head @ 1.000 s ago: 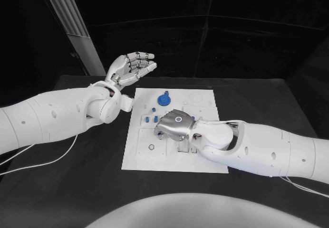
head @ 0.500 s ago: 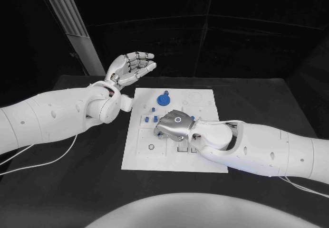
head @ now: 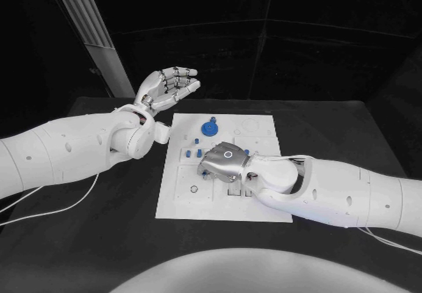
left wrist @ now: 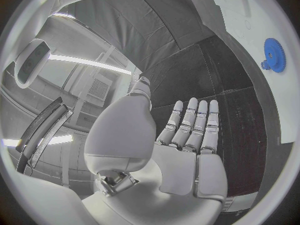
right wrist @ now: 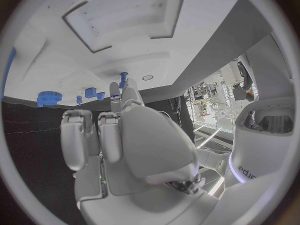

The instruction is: Assemble the parts on the task board

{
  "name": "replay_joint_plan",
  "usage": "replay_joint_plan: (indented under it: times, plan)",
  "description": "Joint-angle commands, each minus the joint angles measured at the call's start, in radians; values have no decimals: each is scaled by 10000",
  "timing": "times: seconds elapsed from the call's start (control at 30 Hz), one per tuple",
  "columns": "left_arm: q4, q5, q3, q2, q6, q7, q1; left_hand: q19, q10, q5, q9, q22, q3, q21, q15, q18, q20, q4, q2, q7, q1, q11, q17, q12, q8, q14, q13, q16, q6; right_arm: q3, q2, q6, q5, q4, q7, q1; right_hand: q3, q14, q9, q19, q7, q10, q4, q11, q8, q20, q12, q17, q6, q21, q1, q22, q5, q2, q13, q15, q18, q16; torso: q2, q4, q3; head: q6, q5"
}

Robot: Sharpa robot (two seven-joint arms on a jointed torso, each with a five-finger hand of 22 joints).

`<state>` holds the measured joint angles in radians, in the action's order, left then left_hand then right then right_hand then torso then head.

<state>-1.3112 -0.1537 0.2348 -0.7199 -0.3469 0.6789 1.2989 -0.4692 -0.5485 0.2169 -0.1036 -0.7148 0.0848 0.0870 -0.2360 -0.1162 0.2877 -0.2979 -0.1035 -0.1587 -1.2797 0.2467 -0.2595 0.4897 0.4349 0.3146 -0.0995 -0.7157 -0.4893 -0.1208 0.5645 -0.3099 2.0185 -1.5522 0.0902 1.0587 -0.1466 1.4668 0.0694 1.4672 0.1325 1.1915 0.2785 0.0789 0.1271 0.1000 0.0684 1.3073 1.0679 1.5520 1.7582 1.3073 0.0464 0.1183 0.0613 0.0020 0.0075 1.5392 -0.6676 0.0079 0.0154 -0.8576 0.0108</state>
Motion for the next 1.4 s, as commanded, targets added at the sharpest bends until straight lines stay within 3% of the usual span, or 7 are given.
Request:
replay_joint_plan:
  times: [0.03,0.33,1.2,1.4]
  plan:
    - [-2,23,-7,-2,93,2073,13,-70,43,34,14,9,-54,-59,-9,71,23,7,104,-1266,2,7,9,35,33,-49,9,-64,87,1,12,71,52,-17,42,7,-8,867,-19,900,42,-48,43,36,-50,93,-72,1726,-63,-53,-33,2544,8,-120,-11,67,-9,-57,-6,3,5,-1,-1]
    - [0,23,-7,0,96,2074,12,-70,43,34,14,9,-54,-59,-9,71,23,7,104,-1266,2,7,9,35,33,-49,9,-64,87,1,23,81,2,-15,57,1,-99,848,-34,880,83,-282,83,134,-198,161,-87,1643,-220,-88,-162,2530,8,-249,-13,145,0,-90,3,2,0,-27,2]
    - [15,23,-7,-11,104,2064,8,-70,43,34,14,9,-54,-59,-9,71,23,7,104,-1266,2,7,9,35,33,-49,9,-64,87,1,152,27,-11,-204,206,-49,-110,846,-18,880,117,-222,53,122,-212,181,-43,1636,-188,-86,-160,2531,8,-293,3,147,0,-92,1,2,1,-24,-20]
    - [31,23,-7,-3,120,2051,6,-62,79,30,22,22,-74,-68,-13,77,23,9,149,-1269,-5,10,66,102,99,-70,26,-117,122,1,164,-293,-11,-219,367,-54,-238,823,-51,869,179,-294,105,173,-356,205,-73,1526,-392,-106,-329,2523,-1,-450,-8,170,6,-136,6,-1,3,-2,-32]
